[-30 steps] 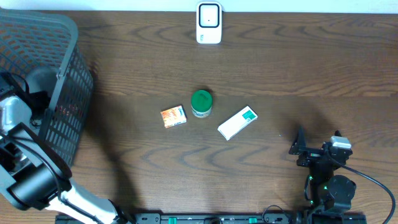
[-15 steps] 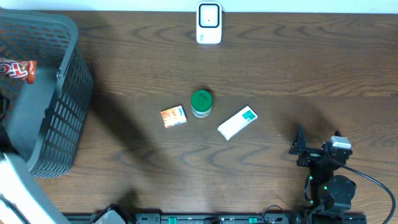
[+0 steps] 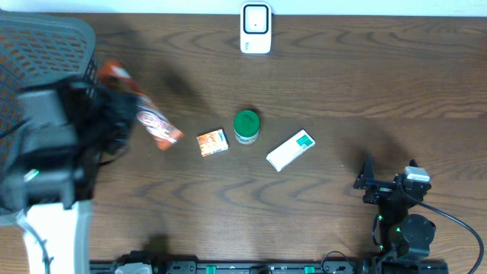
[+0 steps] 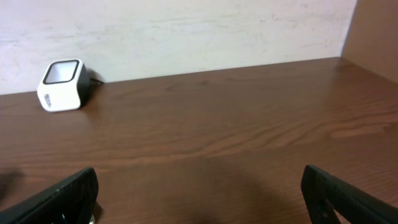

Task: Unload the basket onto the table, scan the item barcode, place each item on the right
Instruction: 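Carry the red TOP chocolate bar toward the scanner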

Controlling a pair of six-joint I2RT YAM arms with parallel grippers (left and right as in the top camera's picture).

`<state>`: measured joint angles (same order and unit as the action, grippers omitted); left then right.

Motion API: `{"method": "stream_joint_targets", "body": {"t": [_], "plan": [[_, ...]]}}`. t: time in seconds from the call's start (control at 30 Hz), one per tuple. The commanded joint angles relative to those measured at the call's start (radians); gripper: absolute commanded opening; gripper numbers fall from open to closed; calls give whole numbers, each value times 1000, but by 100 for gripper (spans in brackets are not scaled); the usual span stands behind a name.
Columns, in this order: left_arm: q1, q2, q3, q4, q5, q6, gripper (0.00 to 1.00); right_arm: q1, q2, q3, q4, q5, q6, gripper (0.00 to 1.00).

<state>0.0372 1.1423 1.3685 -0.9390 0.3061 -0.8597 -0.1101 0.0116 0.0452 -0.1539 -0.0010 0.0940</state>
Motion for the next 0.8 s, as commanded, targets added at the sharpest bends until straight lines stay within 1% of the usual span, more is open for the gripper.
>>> {"method": "stream_joint_targets", "body": {"t": [0.0, 0.17, 0.23, 0.33, 0.37, 0.53, 0.67, 0.77], "plan": [[-156, 83, -43, -17, -183, 107, 12, -6, -6, -3, 0, -1, -13, 99], [-309, 256, -65, -14, -270, 107, 12, -6, -6, -3, 0, -1, -13, 99], [-351, 341, -69, -9, -312, 106, 11, -6, -6, -3, 0, -1, -13, 99], [-391, 457, -69, -5, -314, 89, 12, -6, -6, -3, 0, -1, -13, 99], [-412, 523, -69, -3, -298, 70, 12, -6, -6, -3, 0, -1, -13, 99], [-449, 657, -69, 46, -140, 69, 11, -6, -6, -3, 0, -1, -13, 99], [-453, 692, -69, 80, 18, 69, 11, -6, -6, -3, 0, -1, -13, 99], [-452, 690, -69, 80, 87, 69, 11, -6, -6, -3, 0, -1, -13, 99]]}}
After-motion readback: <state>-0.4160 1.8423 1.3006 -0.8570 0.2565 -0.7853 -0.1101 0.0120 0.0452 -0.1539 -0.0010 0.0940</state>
